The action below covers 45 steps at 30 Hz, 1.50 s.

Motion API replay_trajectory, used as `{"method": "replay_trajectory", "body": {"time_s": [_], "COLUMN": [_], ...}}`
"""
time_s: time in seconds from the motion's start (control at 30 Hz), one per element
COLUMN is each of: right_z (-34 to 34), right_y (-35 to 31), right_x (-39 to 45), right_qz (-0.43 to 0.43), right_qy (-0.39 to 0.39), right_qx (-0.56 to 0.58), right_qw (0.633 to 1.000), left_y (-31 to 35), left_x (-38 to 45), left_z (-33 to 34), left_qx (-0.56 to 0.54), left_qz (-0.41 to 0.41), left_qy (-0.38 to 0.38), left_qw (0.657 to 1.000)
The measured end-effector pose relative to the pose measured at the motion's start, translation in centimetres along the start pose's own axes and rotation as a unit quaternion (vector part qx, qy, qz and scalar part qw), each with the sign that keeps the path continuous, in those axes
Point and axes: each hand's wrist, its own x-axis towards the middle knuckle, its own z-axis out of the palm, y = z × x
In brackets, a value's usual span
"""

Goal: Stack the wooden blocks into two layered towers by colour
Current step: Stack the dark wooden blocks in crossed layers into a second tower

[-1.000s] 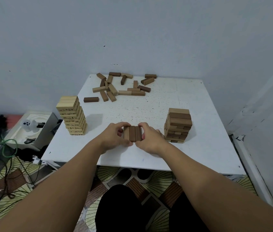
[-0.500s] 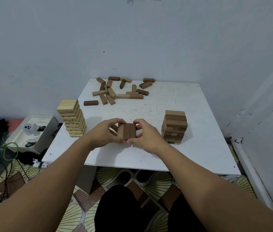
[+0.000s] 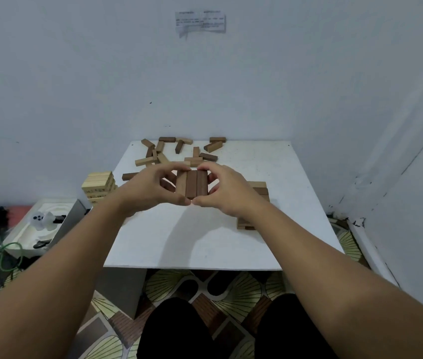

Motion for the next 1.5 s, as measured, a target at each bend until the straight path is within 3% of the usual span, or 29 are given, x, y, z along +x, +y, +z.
{"method": "replay_trajectory", "body": {"time_s": [0.3, 0.63, 1.5], "right_z": [-7.2, -10.5, -11.1], "right_y": [1.4, 5.2, 9.1], "right_x": [-1.7, -2.9, -1.7], "right_qz": [0.009, 0.061, 0.127], "right_qy": [0.018, 0.034, -0.038], "right_qx": [-0.05, -0.137, -0.066], "right_qw": [0.999, 0.988, 0.989], "left_y": [4.6, 6.2, 5.0], "left_x": [3.1, 6.3, 8.8], "left_z": [3.6, 7.9, 10.3], "left_qx": [0.018, 0.05, 0.081], "left_qz": [0.045, 0.049, -0.008], "left_qy": [-0.008, -0.022, -0.059], "left_qw": [0.999, 0.997, 0.995]}}
